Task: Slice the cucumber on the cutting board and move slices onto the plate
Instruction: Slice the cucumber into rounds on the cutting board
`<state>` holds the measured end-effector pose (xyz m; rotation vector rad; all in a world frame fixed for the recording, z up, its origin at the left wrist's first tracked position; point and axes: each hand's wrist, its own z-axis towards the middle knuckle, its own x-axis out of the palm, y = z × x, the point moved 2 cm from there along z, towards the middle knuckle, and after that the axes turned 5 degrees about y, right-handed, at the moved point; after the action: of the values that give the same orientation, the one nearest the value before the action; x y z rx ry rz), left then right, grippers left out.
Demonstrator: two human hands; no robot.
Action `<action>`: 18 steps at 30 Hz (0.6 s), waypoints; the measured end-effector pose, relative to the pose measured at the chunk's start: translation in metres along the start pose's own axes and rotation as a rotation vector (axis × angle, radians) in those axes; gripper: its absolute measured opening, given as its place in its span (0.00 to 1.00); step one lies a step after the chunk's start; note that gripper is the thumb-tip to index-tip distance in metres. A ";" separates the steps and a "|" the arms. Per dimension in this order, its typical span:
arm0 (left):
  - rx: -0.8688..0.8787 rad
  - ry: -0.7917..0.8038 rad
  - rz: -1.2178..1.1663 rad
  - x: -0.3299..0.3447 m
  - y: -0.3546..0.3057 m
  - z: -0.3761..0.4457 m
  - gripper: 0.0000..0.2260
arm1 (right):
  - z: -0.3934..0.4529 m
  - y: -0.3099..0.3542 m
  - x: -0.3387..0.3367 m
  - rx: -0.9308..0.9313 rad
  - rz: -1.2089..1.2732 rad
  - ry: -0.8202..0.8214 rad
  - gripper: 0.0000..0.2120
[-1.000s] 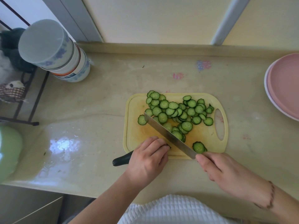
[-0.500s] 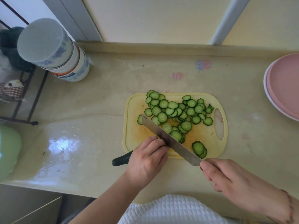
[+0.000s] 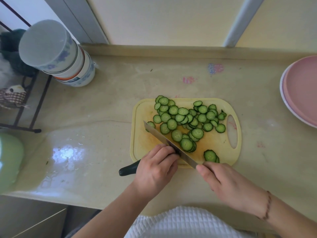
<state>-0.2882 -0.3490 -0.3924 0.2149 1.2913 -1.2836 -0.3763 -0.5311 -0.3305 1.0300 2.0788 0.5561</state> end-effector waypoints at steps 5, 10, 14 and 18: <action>-0.009 0.018 0.079 -0.003 -0.001 0.001 0.06 | -0.003 -0.007 -0.010 0.046 0.017 -0.006 0.29; 0.013 0.039 0.032 -0.003 0.003 -0.007 0.04 | -0.007 -0.002 -0.016 0.029 0.050 0.013 0.29; -0.004 0.021 0.011 -0.003 0.002 -0.006 0.02 | -0.018 0.008 -0.020 0.012 0.113 0.054 0.28; -0.013 0.009 0.004 -0.002 0.002 -0.006 0.02 | -0.024 0.009 -0.021 -0.010 0.093 0.054 0.29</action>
<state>-0.2896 -0.3430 -0.3935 0.2146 1.3057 -1.2720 -0.3817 -0.5437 -0.3005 1.1212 2.0813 0.6469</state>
